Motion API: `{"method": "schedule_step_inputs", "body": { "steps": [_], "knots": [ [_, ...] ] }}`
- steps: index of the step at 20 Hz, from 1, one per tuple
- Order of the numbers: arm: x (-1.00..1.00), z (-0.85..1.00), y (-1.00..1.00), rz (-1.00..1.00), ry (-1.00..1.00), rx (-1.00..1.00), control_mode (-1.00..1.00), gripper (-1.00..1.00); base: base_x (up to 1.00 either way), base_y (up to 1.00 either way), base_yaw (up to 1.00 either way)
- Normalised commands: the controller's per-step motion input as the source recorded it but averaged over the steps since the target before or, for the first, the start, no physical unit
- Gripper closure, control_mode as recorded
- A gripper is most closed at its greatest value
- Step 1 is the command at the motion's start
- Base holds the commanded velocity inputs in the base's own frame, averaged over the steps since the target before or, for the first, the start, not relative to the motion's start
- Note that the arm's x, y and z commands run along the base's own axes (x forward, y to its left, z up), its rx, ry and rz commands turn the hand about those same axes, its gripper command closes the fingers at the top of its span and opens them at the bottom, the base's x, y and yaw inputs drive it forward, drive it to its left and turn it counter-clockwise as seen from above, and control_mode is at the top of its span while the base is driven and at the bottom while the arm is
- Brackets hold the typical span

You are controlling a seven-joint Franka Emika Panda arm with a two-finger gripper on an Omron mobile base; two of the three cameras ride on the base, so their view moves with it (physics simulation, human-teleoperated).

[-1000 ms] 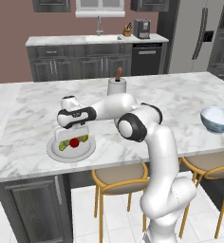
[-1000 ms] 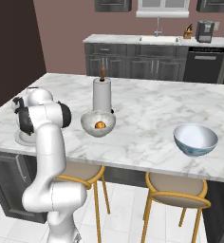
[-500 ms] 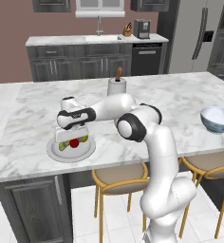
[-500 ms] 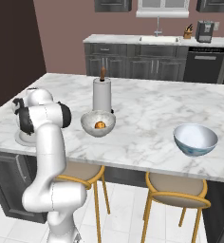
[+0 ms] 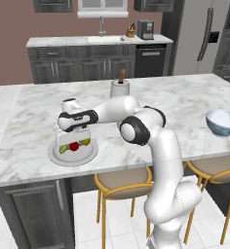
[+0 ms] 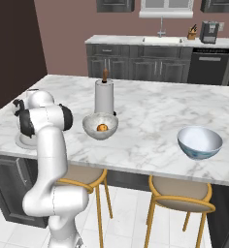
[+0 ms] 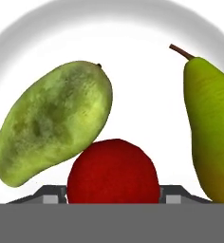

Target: Take the fruits from the plate on the dining counter and place two fruits in each bowl.

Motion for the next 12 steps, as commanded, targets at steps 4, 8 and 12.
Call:
{"method": "schedule_step_inputs", "body": {
  "steps": [4,8,12],
  "knots": [
    [0.00,0.00,0.00,0.00,0.00,0.00,-1.00,1.00,0.00,0.00,0.00],
    [0.00,-0.01,0.00,0.00,0.00,0.00,-1.00,1.00,0.00,0.00,0.00],
    [0.00,0.00,0.00,0.00,0.00,0.00,-1.00,1.00,0.00,0.00,0.00]
  ]
}}
